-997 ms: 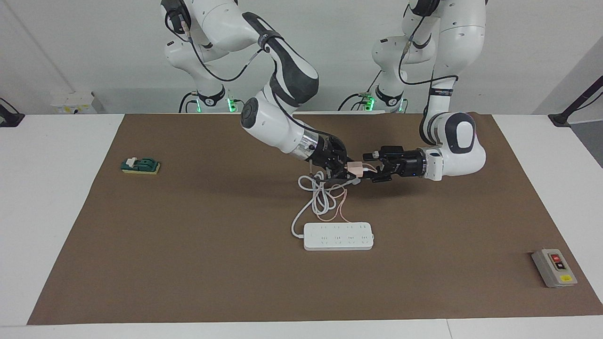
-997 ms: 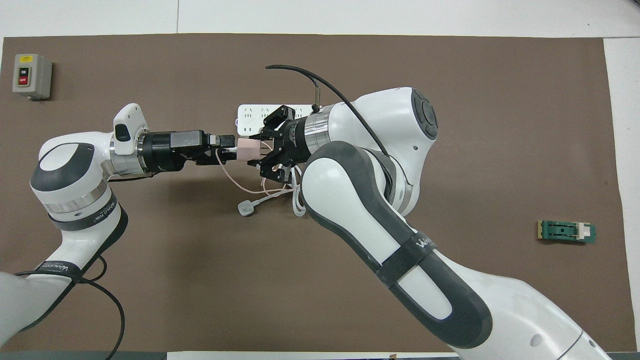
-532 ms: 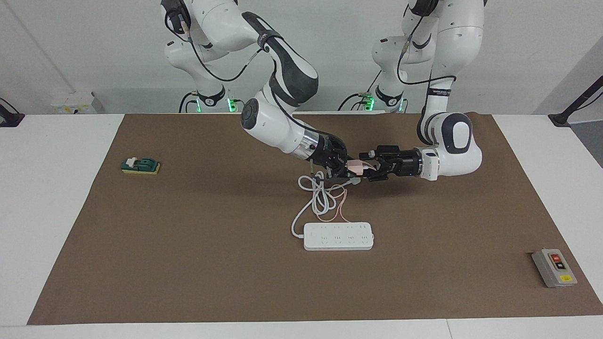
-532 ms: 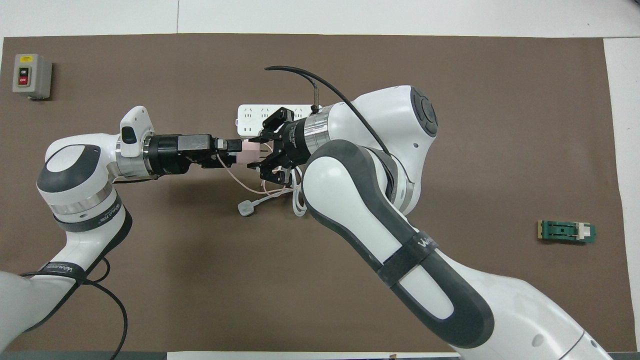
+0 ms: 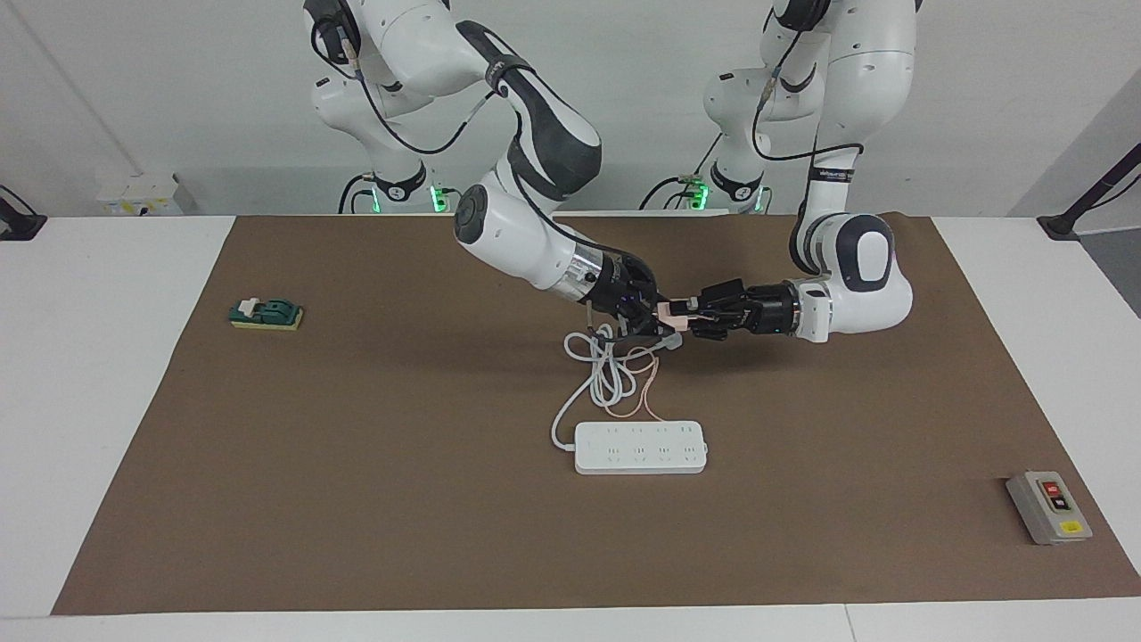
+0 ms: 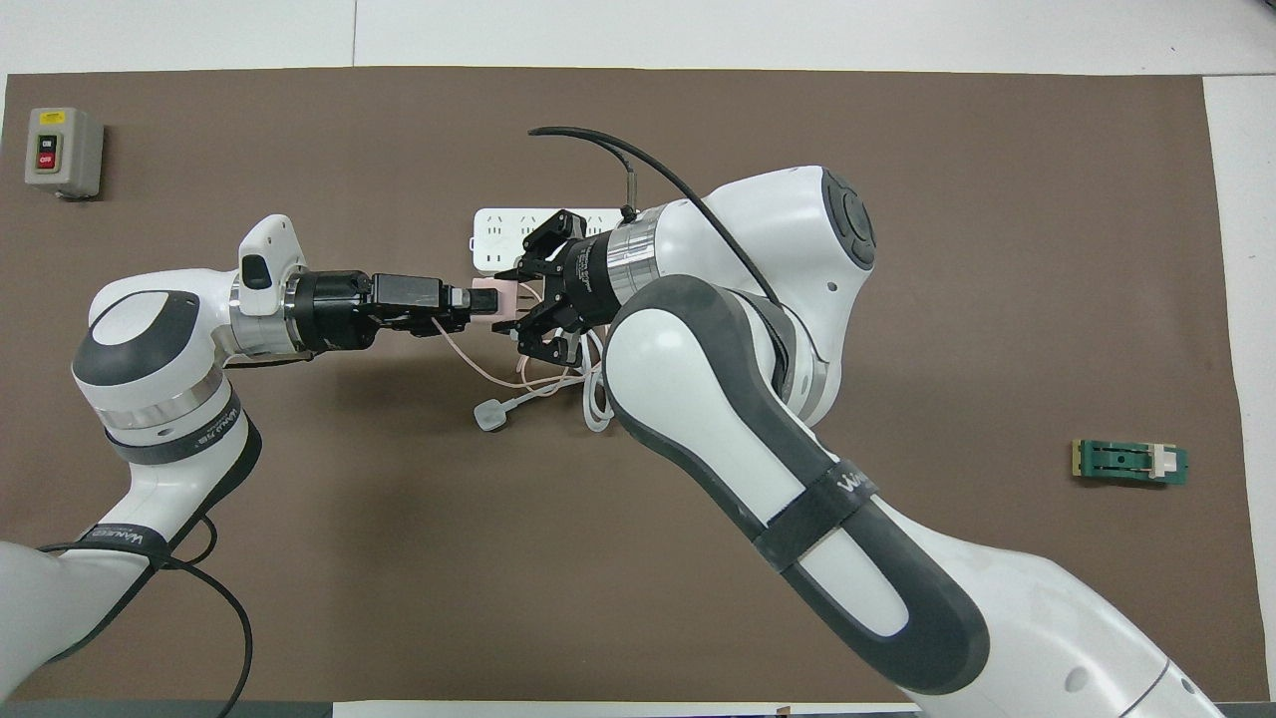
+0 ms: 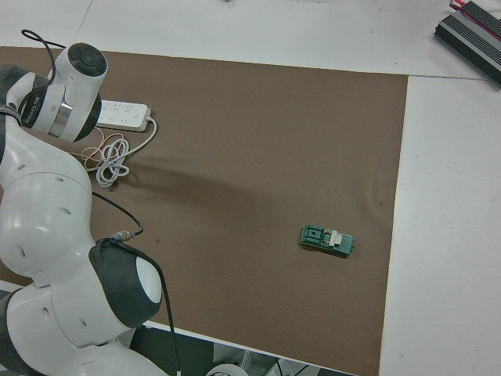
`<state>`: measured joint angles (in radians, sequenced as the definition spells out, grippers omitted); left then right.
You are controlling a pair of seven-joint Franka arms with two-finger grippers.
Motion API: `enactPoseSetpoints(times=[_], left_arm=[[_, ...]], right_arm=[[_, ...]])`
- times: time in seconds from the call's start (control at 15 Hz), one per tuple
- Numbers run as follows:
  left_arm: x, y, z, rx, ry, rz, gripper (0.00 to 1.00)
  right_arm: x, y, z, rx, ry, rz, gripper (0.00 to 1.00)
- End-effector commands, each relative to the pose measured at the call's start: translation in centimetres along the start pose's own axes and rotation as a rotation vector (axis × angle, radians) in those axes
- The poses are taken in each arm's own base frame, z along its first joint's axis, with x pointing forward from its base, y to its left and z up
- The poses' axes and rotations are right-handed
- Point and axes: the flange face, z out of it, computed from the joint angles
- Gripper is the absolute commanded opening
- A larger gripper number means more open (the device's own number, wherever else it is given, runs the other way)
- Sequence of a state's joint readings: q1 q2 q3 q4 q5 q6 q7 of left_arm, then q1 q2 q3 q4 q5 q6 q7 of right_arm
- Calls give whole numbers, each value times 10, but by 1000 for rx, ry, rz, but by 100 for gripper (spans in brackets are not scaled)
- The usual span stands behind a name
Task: Plug charger into power strip
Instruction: 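Grasp the charger with the left gripper from the right gripper, then carry the charger with the left gripper while the right gripper withdraws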
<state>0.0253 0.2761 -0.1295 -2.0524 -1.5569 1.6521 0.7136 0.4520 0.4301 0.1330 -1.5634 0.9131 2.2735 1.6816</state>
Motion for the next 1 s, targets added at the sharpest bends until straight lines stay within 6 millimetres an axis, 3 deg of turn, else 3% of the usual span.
enactPoseSetpoints(times=[0.0, 0.13, 0.2, 0.27, 0.33, 0.4, 0.66, 0.93], left_arm=[[-6, 4, -2, 34, -35, 18, 21], [-4, 8, -4, 44, -45, 22, 21], [-1, 11, -5, 52, -51, 12, 21], [2, 14, -6, 67, -59, 2, 22], [5, 18, -6, 76, -65, 8, 22], [9, 24, -9, 92, -72, 19, 22], [24, 45, -18, 253, -138, 11, 22], [38, 67, -30, 443, -199, 68, 18]], right_arm=[[0, -5, -1, -4, 6, 12, 0], [0, -6, -1, -5, 2, 23, 0], [1, -7, -3, 1, 4, 35, 11], [0, -6, -1, -1, 5, 37, 29], [1, -8, -4, 3, 5, 40, 90], [2, -9, -5, 6, 6, 41, 100], [1, -17, -17, 6, 4, 36, 100], [20, -46, -76, 13, 8, 56, 100]])
